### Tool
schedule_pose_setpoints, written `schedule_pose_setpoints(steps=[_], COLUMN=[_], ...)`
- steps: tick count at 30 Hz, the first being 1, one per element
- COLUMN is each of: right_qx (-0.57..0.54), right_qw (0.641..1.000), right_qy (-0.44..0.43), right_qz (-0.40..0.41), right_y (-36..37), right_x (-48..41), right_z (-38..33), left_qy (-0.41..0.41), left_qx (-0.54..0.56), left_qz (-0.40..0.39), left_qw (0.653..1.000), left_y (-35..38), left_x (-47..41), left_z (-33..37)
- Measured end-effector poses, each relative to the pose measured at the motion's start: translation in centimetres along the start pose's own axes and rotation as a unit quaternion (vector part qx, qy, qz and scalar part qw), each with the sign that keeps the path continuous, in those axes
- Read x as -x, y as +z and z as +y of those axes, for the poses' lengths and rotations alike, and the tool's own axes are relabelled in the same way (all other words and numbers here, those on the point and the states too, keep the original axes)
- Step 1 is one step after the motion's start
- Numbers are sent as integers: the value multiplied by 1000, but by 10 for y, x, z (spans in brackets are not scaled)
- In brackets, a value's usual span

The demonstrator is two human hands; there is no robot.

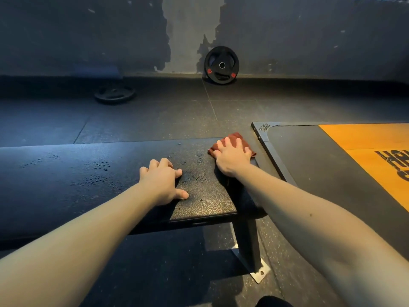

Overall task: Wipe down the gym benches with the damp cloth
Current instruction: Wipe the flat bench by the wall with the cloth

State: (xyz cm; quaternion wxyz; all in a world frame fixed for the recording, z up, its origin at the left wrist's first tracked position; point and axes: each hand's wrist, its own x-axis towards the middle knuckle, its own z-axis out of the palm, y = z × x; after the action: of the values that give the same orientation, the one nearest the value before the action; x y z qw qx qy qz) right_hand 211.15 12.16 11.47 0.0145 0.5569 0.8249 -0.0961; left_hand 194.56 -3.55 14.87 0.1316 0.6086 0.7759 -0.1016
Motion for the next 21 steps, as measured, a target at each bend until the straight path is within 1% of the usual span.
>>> schedule_pose_setpoints(steps=[2, 3, 5, 6, 8, 10, 12, 13, 15, 18, 21], right_qx=[15, 15, 24, 35, 42, 9, -14, -14, -3, 25, 47], right_qw=[996, 993, 990, 990, 995, 999, 998, 998, 999, 996, 988], right_qy=[-87, -117, -141, -139, -91, -9, 45, 53, 20, -77, -145], right_qz=[14, 7, -14, -16, -24, -38, -40, -38, -41, -37, -27], right_y=[9, 11, 6, 2, -7, -14, -14, -13, -5, 6, 0], right_x=[18, 24, 24, 17, -1, -19, -32, -36, -38, -30, -26], right_z=[-17, -21, -15, -6, 15, 28, 22, 11, -23, -71, -62], left_qy=[0, 1, 2, 3, 4, 9, 10, 10, 10, 9, 13], left_qx=[-4, -5, -9, -6, 7, 14, 19, 19, 12, 1, 8], left_qz=[0, -1, 0, 1, 2, 7, 10, 11, 13, 21, 36], left_qw=[1000, 1000, 1000, 1000, 1000, 1000, 1000, 1000, 1000, 1000, 999], left_y=[0, 0, 0, 0, 2, 4, 5, 5, 5, 5, 6], left_x=[0, 0, 0, 0, 0, 0, 0, 0, 1, 2, 5], left_z=[0, 0, 0, 0, -2, -3, -3, -3, -2, -3, -6])
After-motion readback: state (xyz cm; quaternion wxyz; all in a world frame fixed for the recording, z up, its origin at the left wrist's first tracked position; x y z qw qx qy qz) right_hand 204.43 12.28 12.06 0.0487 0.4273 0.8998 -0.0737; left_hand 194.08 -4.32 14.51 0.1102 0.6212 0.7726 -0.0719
